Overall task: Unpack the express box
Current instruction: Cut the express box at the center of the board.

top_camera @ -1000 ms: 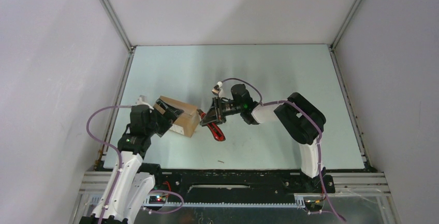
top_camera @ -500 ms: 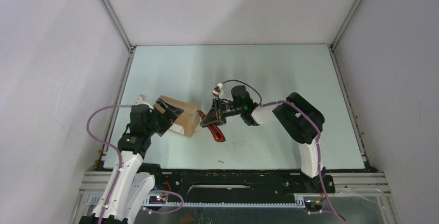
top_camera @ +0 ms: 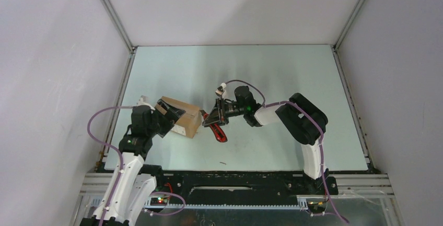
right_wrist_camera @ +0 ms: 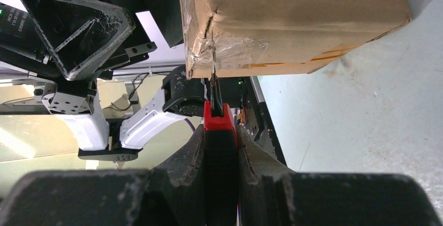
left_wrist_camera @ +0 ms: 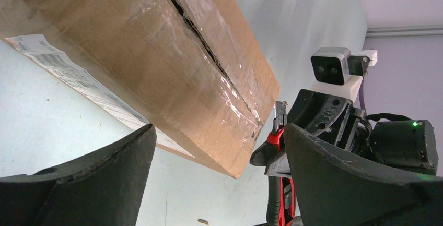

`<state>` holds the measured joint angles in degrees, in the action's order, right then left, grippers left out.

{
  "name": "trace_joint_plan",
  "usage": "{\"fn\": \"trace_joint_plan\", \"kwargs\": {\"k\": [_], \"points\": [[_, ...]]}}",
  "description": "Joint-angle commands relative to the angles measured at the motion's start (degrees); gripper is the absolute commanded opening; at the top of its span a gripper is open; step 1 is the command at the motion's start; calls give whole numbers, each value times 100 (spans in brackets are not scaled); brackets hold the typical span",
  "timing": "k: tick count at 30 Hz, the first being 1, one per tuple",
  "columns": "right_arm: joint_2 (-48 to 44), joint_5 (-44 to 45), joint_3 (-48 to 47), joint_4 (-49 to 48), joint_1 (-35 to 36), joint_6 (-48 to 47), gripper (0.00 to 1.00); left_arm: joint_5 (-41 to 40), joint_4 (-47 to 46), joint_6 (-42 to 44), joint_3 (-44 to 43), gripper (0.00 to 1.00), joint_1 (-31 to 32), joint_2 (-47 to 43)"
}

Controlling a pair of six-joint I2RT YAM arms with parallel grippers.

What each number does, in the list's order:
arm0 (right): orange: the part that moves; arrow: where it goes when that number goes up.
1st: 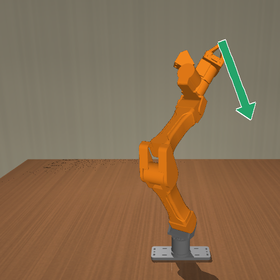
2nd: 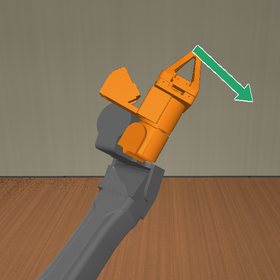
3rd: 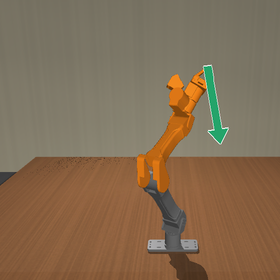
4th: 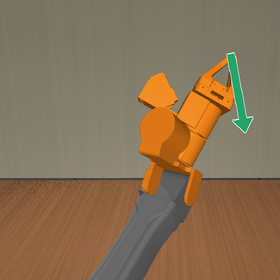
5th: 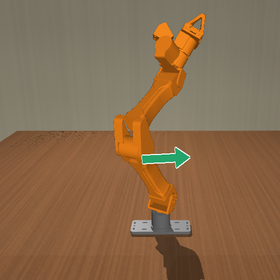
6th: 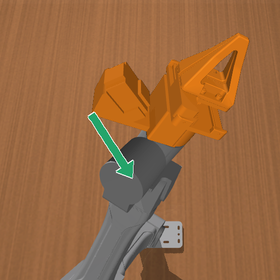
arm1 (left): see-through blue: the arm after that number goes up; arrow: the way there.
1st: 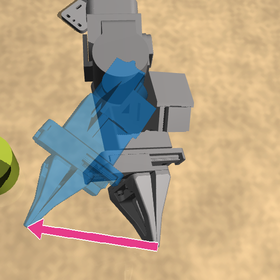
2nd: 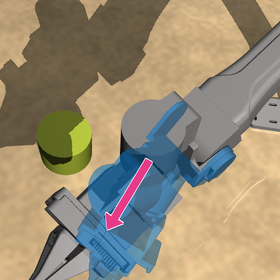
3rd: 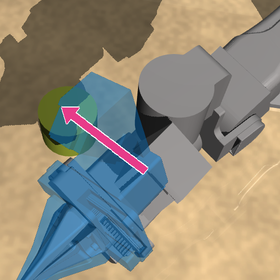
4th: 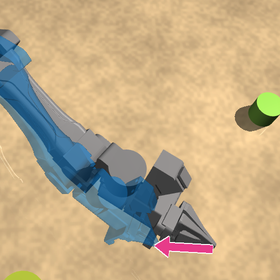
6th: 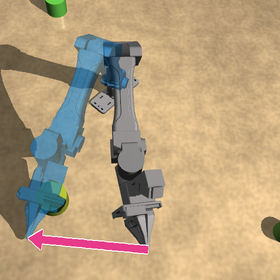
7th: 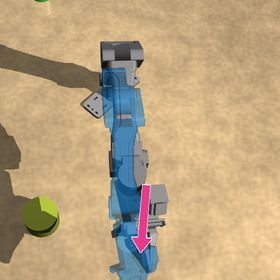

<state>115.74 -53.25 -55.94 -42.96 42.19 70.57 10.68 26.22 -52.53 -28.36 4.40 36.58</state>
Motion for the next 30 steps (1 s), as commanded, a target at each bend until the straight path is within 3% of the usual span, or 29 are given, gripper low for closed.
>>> {"fn": "trace_joint_plan", "kwargs": {"k": [1,30], "points": [[85,-45,-82,-440,56,165,0,4,-56,-82,56,94,27,-93],[248,-292,-274,-774,244,280,0,82,-169,-55,173,94,25,31]]}}
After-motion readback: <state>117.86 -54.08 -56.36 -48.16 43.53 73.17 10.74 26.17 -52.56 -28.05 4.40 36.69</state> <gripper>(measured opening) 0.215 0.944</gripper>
